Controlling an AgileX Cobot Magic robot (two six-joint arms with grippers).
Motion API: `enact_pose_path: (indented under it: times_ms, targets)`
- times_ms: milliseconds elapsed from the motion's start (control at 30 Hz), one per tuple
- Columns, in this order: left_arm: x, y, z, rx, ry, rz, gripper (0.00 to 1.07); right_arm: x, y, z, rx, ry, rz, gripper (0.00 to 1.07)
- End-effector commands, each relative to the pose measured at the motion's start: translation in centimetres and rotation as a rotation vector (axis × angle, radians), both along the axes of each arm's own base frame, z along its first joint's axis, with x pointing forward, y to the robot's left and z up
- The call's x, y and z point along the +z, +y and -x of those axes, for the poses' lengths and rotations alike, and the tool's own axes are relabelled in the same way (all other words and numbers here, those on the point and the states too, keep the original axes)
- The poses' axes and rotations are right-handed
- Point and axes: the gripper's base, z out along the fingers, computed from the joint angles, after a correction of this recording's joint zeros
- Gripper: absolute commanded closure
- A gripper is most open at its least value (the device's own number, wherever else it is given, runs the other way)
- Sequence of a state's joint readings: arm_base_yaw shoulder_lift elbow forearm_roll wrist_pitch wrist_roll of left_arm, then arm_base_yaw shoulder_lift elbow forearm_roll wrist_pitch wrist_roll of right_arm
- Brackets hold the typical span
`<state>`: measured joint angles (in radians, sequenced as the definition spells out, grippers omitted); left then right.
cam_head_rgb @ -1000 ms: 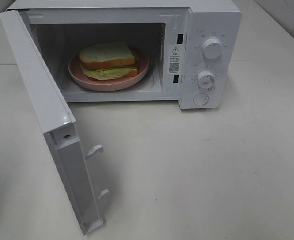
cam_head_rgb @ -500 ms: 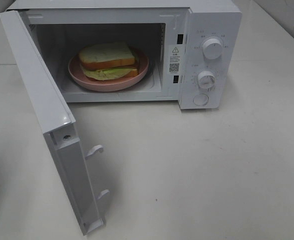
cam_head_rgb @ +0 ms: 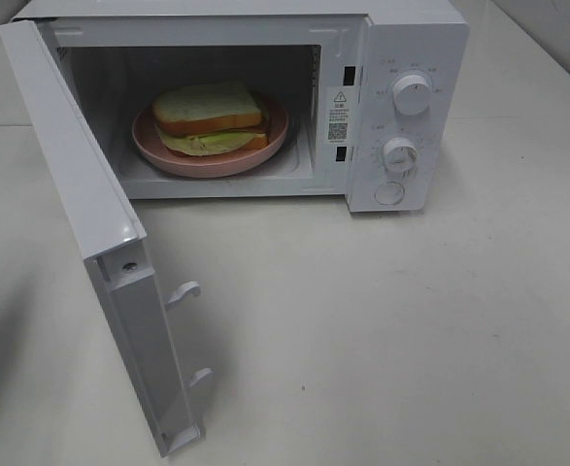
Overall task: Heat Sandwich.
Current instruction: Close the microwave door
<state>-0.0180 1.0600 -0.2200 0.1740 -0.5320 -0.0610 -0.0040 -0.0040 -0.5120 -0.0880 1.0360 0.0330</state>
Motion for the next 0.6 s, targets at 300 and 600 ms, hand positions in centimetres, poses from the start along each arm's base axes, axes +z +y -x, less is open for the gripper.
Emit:
enact_pose_path:
  times_ms: [300, 600]
  targets:
    - [-1.0, -2.2, -2.4, -0.23, -0.002, 0.072, 1.07, -0.1, 0.0, 0.3, -0.008, -0.034, -0.001, 0.38]
    - [-2.3, -4.7, -3.9, -0.356, 0.049, 0.07, 1.07, -0.1, 0.0, 0.3, -0.008, -0.034, -0.001, 0.38]
